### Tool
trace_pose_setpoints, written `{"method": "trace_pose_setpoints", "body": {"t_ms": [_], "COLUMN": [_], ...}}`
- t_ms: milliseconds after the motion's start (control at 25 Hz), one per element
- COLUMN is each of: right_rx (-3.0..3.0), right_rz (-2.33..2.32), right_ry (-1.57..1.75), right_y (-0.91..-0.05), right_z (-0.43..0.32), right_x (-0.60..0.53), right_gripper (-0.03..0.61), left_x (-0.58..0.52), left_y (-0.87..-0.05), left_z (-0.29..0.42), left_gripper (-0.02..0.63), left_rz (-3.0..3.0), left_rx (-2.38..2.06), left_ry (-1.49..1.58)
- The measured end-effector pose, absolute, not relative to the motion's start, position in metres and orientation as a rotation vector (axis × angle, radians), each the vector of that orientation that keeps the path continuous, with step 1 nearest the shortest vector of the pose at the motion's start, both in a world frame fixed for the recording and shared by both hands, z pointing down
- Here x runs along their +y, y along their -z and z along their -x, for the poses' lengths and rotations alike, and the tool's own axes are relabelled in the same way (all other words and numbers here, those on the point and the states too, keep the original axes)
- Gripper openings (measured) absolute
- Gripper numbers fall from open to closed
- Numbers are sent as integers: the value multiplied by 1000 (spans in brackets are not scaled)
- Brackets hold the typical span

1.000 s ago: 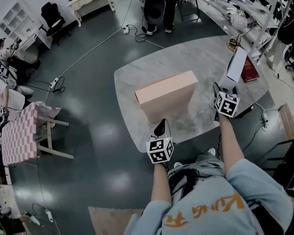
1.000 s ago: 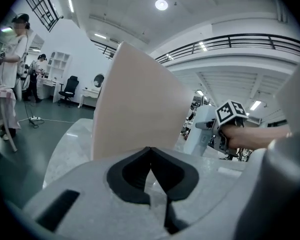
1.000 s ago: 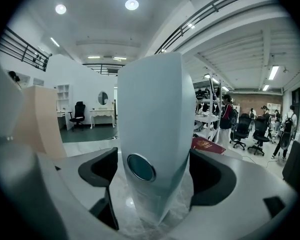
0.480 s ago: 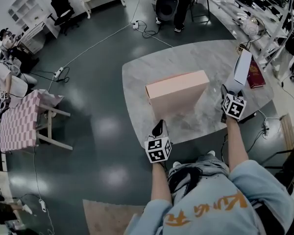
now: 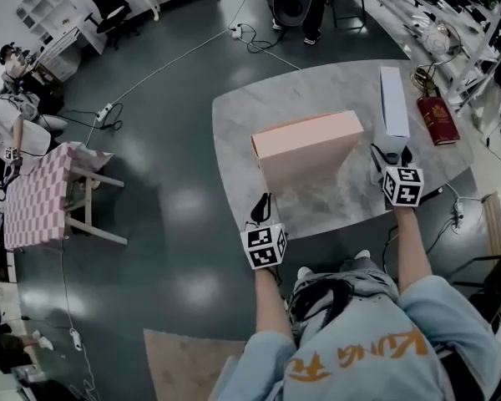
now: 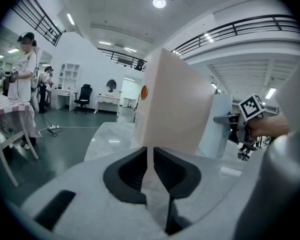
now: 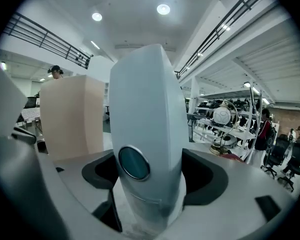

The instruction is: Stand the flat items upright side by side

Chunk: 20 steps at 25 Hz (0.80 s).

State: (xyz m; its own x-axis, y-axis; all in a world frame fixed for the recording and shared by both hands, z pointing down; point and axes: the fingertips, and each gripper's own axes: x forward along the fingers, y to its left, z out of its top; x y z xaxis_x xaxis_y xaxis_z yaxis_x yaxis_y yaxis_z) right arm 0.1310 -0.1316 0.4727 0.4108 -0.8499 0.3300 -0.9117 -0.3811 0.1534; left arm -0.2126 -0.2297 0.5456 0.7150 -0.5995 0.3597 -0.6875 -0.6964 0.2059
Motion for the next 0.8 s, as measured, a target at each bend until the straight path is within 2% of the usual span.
{"method": "trace_pose_setpoints", "body": {"t_ms": [280,480,640,800], "right_rx": [-1695,-1816,-1912,-1968], "right_rz": [-2331,-2321,-2279,-2255], "right_ry": [-278,-316,-337,-375], "right_y": [-472,-468,-468,-470], "right_z": [-117,-108,-103,-95], "right_x": [-129,-123,-119,-116], "right_gripper": [371,371,371,371], "left_x": [-247,-258,-272,-279], "left_y": [-532,-531,-520,-528], "left_z": [211,202,188,179], "left_gripper": [189,373,416,432], "left_rz": [-2766,-2954,-2970,-3012], "left_rx": [-913,-700,-560,-460], "left_ry": [-430,-612,-531,-638]}}
